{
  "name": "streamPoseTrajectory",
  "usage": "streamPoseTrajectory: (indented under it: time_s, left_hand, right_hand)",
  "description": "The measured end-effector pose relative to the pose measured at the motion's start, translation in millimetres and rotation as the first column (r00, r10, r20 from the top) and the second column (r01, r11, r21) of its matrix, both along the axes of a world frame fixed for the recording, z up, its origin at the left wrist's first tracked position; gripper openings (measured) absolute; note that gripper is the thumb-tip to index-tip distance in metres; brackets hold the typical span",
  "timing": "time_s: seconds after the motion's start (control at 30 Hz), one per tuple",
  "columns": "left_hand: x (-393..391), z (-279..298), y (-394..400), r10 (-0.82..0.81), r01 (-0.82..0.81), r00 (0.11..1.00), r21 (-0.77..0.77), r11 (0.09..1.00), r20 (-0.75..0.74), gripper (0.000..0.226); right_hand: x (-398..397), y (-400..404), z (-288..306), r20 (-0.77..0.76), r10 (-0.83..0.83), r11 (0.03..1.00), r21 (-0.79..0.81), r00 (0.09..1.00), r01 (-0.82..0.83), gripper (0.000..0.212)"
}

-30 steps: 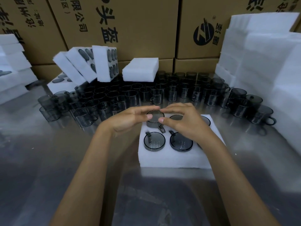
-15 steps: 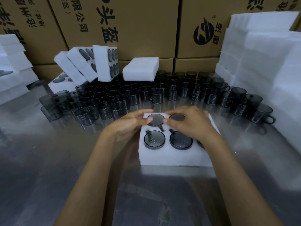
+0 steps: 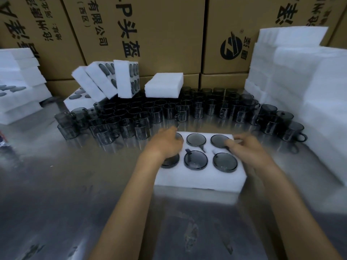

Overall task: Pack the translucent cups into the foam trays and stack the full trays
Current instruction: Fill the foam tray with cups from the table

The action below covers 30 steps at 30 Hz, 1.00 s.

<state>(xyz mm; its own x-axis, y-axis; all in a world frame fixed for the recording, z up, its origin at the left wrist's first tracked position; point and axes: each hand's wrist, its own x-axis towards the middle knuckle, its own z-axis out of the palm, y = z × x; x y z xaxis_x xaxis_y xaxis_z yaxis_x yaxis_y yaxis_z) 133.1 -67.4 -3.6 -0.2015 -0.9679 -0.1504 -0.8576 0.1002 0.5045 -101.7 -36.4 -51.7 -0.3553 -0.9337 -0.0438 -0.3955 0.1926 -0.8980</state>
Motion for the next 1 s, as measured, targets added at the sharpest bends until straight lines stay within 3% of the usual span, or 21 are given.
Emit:
streamPoseTrajectory:
  time_s: [0.1,0.2,0.37,0.63,0.77,1.0]
  left_hand:
    - [-11.6,-4.3,16.2,0.027,-0.009,0.964,-0.068,0.998,0.265,0.068]
    - [-23.6,-10.3,26.1,-0.035,0.059,0.963,-0.081,0.995,0.267,0.074]
    - [-25.0,-15.5,33.8,-0.047,0.067,0.942,-0.049,0.997,0.333,0.074]
    - [21.1,-12.3,26.7,0.098,-0.065,0.902,-0.092,0.994,0.422,0.092]
    - [60.1,-16.0,19.4,0.229,-0.172,0.832,-0.157,0.972,0.506,0.087]
    - [130.2,-20.0,3.5,0.151,-0.096,0.883,-0.144,0.985,0.444,0.092]
  right_hand:
    - [20.0,1.6,-7.9,0.044,0.044,0.999,-0.022,0.998,-0.043,0.025]
    - [45.6,5.4,-3.8,0.149,0.131,0.991,-0.042,0.98,-0.126,0.023]
    - [94.3,17.4,2.9,0.606,0.241,0.943,0.038,0.759,-0.33,0.056]
    - [103.5,8.2,-1.6,0.655,0.239,0.946,0.009,0.717,-0.323,0.064]
    - [95.4,12.0,-8.0,0.683,0.259,0.951,-0.056,0.682,-0.305,0.06]
    - [91.1,13.4,-11.1,0.71,0.28,0.949,-0.102,0.646,-0.299,0.057]
